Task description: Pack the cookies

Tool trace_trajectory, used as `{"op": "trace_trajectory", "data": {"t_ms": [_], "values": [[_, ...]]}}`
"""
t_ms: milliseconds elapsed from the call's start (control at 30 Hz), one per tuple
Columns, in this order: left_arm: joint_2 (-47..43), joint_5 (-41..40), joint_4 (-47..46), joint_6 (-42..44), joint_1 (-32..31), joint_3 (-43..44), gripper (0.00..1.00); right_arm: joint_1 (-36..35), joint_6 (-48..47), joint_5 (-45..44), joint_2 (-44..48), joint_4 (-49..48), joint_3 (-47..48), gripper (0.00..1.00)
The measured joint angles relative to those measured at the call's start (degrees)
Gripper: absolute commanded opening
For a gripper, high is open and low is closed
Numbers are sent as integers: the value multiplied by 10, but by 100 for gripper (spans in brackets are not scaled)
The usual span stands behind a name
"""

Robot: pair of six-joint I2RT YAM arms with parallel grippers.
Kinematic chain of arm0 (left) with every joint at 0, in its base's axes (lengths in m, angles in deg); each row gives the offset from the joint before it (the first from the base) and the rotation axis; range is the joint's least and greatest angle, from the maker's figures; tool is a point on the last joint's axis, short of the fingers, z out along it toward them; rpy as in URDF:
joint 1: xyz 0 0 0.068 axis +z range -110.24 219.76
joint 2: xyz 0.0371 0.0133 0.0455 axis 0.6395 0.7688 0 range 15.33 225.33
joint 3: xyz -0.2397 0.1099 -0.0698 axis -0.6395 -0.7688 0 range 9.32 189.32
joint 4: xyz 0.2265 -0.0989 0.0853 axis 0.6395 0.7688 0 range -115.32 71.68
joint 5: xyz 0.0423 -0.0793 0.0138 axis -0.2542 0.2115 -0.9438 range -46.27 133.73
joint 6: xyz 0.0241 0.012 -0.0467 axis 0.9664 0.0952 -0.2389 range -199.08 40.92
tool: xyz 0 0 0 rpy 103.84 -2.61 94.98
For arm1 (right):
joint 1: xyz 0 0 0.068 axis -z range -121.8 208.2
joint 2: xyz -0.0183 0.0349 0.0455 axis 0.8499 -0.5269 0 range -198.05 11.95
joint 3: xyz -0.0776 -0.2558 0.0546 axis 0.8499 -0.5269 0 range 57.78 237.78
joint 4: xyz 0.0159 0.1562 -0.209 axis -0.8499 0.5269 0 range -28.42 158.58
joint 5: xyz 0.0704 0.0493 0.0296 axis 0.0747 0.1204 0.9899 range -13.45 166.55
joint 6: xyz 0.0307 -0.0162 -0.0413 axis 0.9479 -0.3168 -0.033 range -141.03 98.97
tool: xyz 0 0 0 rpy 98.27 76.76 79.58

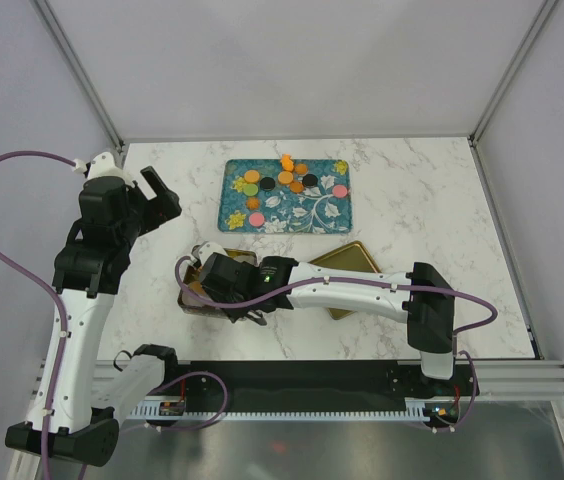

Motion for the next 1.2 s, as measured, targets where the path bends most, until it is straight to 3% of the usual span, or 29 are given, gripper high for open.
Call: {"op": "trace_trajectory", "data": {"t_ms": [767, 1200], "values": [[2, 28, -20, -11, 5, -3, 100, 0, -1, 6, -10, -13, -3, 54], [3, 41, -28, -12, 7, -15, 100, 2, -1, -6, 4, -23, -13, 50]]}}
